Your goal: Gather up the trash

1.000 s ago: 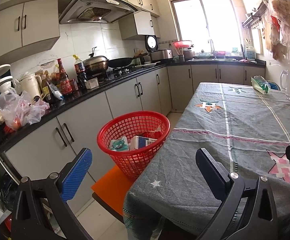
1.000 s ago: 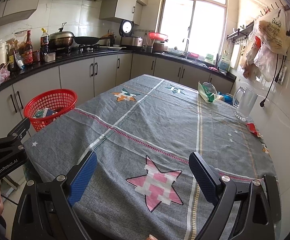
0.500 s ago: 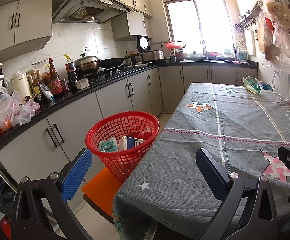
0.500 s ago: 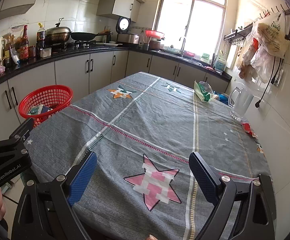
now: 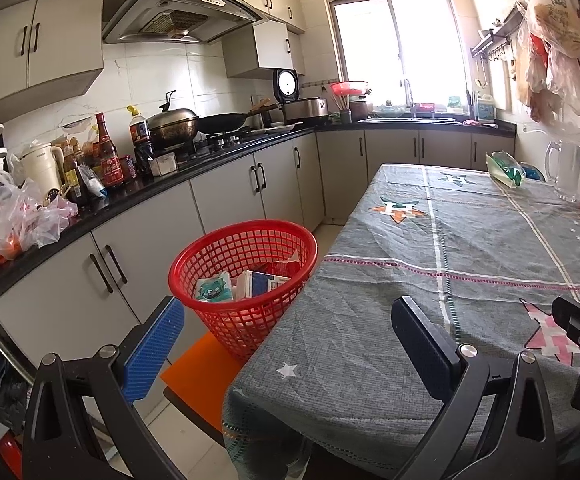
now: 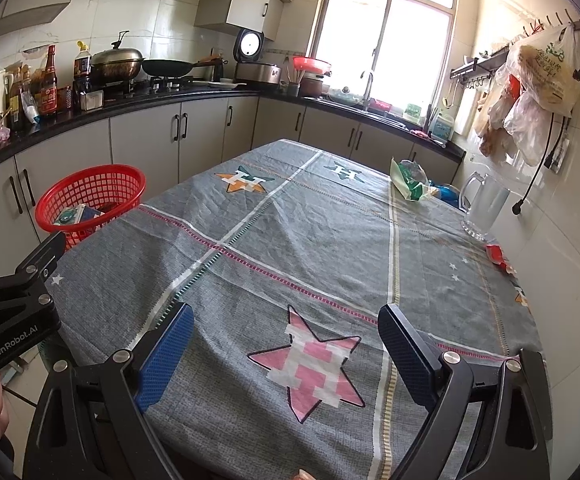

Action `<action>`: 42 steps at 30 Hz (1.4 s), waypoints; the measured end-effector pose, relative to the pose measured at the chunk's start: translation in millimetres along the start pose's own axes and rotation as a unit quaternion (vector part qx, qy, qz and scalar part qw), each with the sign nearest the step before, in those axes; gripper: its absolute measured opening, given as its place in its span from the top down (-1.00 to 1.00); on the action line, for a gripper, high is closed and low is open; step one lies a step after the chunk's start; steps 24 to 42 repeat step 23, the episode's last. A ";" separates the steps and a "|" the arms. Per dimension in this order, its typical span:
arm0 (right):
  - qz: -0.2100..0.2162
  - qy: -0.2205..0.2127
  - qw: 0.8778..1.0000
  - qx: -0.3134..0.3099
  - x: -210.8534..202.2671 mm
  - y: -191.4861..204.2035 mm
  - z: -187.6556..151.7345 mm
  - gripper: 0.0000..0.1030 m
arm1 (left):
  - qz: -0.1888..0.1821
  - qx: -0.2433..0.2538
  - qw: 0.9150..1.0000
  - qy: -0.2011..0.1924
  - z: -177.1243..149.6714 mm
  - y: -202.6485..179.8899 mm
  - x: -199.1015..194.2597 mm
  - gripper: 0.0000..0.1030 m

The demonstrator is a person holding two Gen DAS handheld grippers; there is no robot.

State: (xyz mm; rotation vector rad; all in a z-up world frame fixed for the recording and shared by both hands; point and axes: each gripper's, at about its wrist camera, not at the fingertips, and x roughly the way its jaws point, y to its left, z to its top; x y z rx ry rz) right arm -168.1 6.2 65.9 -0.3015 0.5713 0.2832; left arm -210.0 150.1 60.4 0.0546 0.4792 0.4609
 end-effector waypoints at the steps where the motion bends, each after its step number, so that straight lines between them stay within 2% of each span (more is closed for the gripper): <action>1: 0.000 0.000 1.000 0.000 0.0 -0.2 -0.1 -0.86 | -0.001 0.000 1.000 0.000 0.0 0.4 0.2 -1.00; 16: 0.004 0.007 1.000 0.001 5.8 0.4 -1.6 -0.86 | 0.000 0.011 1.000 -0.004 0.9 -4.6 -1.5 -1.00; 20: 0.007 0.012 1.000 0.007 11.1 -3.7 -3.3 -0.86 | 0.001 0.019 1.000 0.003 2.1 -10.6 4.6 -1.00; 23: 0.010 0.024 0.999 0.021 19.6 -15.7 -4.1 -0.86 | -0.020 0.024 0.999 0.022 7.1 -19.1 15.2 -1.00; 42: 0.010 0.024 0.999 0.021 19.6 -15.7 -4.1 -0.86 | -0.020 0.024 0.999 0.022 7.1 -19.1 15.2 -1.00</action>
